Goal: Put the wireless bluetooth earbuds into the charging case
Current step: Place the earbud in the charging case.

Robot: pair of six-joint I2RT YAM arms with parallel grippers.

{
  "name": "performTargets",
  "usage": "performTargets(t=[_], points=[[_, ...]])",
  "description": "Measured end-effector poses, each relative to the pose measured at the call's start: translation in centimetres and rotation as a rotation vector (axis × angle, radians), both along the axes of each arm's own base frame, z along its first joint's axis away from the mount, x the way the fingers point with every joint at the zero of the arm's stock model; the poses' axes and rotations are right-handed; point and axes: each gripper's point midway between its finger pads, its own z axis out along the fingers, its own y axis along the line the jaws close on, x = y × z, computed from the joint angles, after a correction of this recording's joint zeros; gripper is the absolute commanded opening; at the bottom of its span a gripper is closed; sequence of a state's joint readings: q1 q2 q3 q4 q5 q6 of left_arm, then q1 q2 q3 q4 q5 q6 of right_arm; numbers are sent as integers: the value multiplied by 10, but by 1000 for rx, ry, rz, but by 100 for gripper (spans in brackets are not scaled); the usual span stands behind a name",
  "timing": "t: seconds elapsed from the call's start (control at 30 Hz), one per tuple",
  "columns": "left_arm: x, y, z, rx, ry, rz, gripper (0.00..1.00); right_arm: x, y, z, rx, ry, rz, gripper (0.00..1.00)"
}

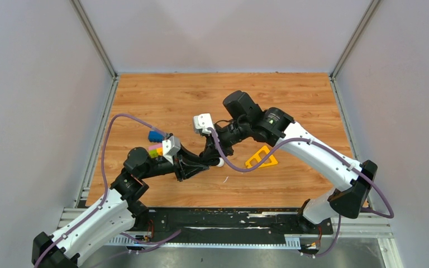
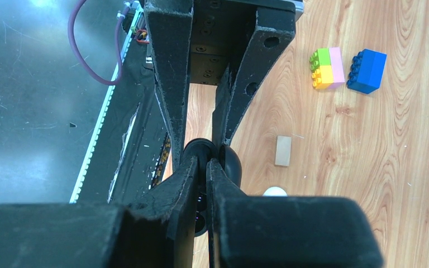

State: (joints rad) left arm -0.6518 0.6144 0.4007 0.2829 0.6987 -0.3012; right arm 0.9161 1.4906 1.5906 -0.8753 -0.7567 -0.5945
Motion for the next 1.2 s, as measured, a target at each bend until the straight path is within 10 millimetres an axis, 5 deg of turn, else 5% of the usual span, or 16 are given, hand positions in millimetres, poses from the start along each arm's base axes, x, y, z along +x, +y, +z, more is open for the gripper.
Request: performTargets(t=[0.93,1.2], points=[[0,1,1,-2,-4,3,0,-5,-4,9,0,12,8,25],[0,1,1,-1,-6,4,0,3,-16,52,83,-19,10,24]])
